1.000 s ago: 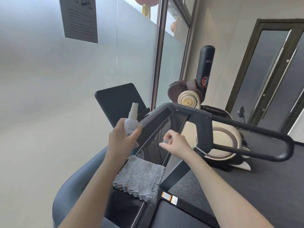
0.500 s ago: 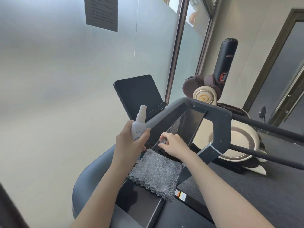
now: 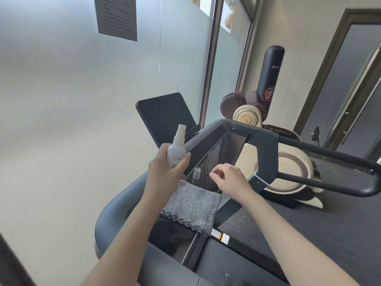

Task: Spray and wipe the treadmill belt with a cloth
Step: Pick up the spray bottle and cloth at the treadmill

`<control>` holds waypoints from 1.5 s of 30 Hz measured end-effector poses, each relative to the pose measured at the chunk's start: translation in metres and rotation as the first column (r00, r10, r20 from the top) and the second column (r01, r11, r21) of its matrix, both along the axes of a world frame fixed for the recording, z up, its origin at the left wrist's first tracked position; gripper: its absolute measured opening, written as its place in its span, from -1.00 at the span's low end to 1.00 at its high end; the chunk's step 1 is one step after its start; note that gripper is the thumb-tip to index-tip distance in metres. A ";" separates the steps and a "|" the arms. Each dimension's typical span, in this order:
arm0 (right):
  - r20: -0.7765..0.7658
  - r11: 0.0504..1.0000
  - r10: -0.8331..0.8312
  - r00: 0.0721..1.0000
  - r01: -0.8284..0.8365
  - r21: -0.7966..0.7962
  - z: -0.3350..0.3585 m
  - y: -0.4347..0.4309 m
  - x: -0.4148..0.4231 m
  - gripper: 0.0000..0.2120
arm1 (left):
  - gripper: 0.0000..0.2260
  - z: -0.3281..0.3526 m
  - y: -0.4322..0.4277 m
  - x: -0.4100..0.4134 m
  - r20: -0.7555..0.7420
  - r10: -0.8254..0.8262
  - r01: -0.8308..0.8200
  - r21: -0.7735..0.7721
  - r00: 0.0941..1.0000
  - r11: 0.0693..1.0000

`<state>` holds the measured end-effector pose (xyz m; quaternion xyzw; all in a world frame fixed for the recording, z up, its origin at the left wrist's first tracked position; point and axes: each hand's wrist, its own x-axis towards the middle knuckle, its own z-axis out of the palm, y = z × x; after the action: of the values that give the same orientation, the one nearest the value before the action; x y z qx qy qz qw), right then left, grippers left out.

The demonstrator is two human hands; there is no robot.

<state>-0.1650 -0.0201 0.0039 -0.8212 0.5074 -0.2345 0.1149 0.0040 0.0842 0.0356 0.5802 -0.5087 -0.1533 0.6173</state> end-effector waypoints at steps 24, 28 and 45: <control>0.059 0.984 0.092 0.994 -0.099 0.147 0.009 0.039 0.063 -0.87 | -0.84 -0.005 0.008 -0.004 -0.034 -0.021 0.019 -0.078 0.999 0.997; 0.234 0.994 0.070 0.970 -0.087 0.064 0.026 0.053 0.038 -0.93 | -0.86 0.002 0.015 -0.010 -0.037 -0.061 0.057 -0.104 0.997 0.993; 0.322 0.930 -0.049 0.945 0.160 -0.329 0.097 0.124 -0.090 -0.93 | -0.86 0.030 0.049 -0.080 -0.012 -0.228 0.221 -0.200 0.974 0.955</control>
<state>-0.2546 0.1044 0.1007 -0.7531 0.4767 -0.4524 0.0314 -0.0763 0.1328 0.0659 0.4519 -0.5731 -0.1815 0.6591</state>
